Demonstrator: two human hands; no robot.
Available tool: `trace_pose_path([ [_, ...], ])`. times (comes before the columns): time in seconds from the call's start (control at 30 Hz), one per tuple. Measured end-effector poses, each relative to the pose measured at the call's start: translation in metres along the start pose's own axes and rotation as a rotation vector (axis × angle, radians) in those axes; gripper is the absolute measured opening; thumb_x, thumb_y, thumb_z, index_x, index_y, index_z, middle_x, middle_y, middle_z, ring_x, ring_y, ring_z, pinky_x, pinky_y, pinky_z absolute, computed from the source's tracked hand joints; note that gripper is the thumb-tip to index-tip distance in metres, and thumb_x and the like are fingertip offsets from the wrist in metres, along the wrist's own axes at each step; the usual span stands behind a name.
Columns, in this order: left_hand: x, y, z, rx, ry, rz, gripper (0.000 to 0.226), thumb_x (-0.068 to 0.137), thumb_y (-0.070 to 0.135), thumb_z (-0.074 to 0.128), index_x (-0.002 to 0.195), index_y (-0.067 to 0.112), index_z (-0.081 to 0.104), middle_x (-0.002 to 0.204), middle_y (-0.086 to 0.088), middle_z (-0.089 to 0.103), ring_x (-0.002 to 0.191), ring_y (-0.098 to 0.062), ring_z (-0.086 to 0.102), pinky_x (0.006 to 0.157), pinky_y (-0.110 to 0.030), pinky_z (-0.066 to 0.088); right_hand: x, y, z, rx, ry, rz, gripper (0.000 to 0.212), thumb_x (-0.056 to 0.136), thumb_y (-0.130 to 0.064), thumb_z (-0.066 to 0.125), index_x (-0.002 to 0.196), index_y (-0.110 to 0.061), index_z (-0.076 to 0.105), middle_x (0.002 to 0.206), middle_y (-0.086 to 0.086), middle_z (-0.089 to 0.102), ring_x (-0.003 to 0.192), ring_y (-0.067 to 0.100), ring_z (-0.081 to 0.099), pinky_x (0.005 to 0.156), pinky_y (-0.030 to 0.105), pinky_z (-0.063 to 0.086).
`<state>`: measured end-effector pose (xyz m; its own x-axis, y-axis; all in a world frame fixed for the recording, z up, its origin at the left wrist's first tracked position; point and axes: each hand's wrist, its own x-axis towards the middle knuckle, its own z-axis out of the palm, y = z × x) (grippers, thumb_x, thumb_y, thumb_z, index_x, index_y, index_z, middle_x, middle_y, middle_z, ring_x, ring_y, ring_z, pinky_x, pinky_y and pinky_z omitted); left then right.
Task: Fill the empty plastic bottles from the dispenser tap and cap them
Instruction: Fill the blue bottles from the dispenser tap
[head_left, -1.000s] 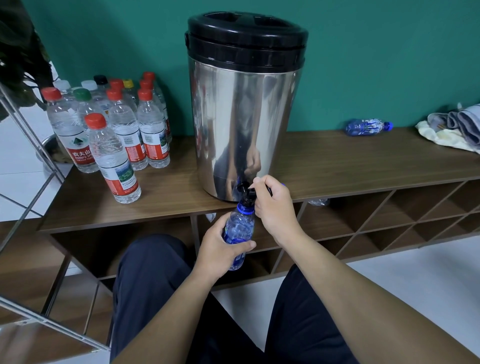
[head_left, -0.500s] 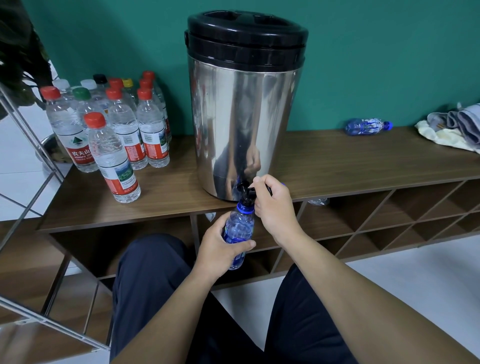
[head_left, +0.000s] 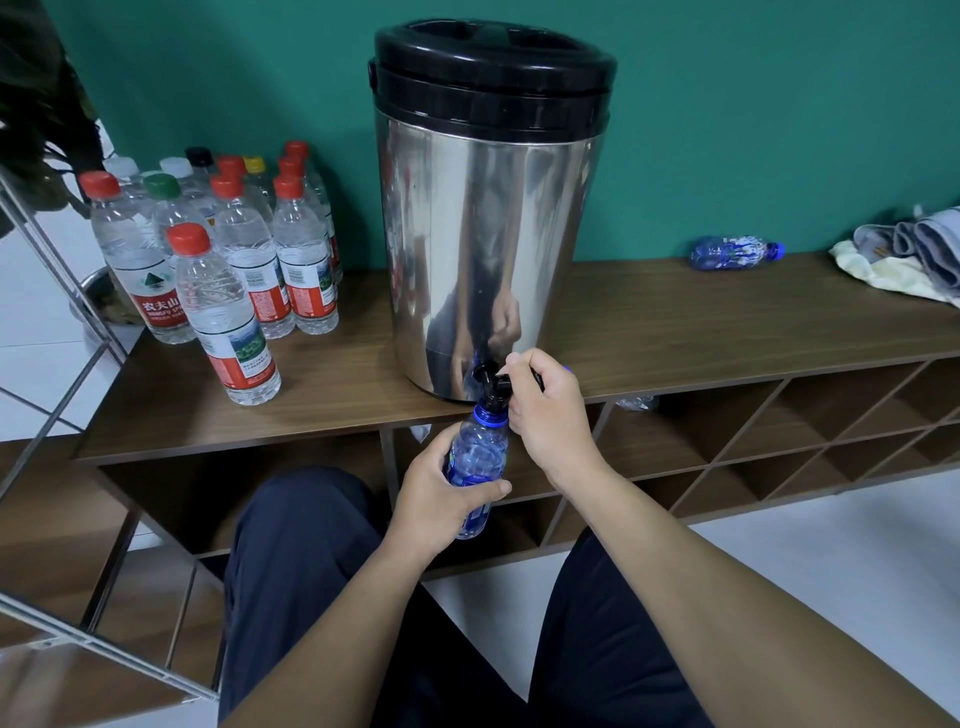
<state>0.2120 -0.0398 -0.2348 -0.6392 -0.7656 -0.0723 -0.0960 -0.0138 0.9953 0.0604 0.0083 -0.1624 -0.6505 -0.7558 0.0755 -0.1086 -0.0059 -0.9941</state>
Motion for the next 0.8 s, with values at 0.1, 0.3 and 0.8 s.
trace_pose_path([
  [0.1,0.0000,-0.0005,-0.0003,0.000,0.000,-0.005,0.073,0.078,0.010,0.102,0.131,0.044,0.065,0.122,0.021,0.079,0.114,-0.001,0.076,0.095,-0.023,0.058,0.0003,0.0005,-0.0004,-0.013,0.010,-0.005,0.035,0.115,-0.033,0.057,0.093,-0.005,0.058,0.057,-0.013,0.040,0.053,0.010,0.036,0.058,0.030,0.034],
  [0.3,0.0009,-0.0015,0.0002,-0.016,-0.002,0.005,0.075,0.078,0.009,0.102,0.135,0.041,0.066,0.124,0.018,0.080,0.116,-0.004,0.076,0.101,-0.030,0.060,-0.0018,-0.0031,0.0005,0.006,0.001,0.004,0.031,0.115,-0.031,0.057,0.086,-0.020,0.062,0.056,-0.013,0.040,0.052,0.010,0.036,0.056,0.029,0.033],
  [0.8,0.0021,-0.0048,-0.0003,-0.026,-0.017,0.013,0.077,0.078,0.009,0.102,0.140,0.037,0.066,0.127,0.013,0.080,0.120,-0.009,0.076,0.111,-0.043,0.060,-0.0009,-0.0016,-0.0001,-0.021,0.001,-0.021,0.039,0.115,-0.032,0.056,0.096,0.002,0.053,0.056,-0.011,0.038,0.053,0.012,0.034,0.056,0.030,0.033],
])
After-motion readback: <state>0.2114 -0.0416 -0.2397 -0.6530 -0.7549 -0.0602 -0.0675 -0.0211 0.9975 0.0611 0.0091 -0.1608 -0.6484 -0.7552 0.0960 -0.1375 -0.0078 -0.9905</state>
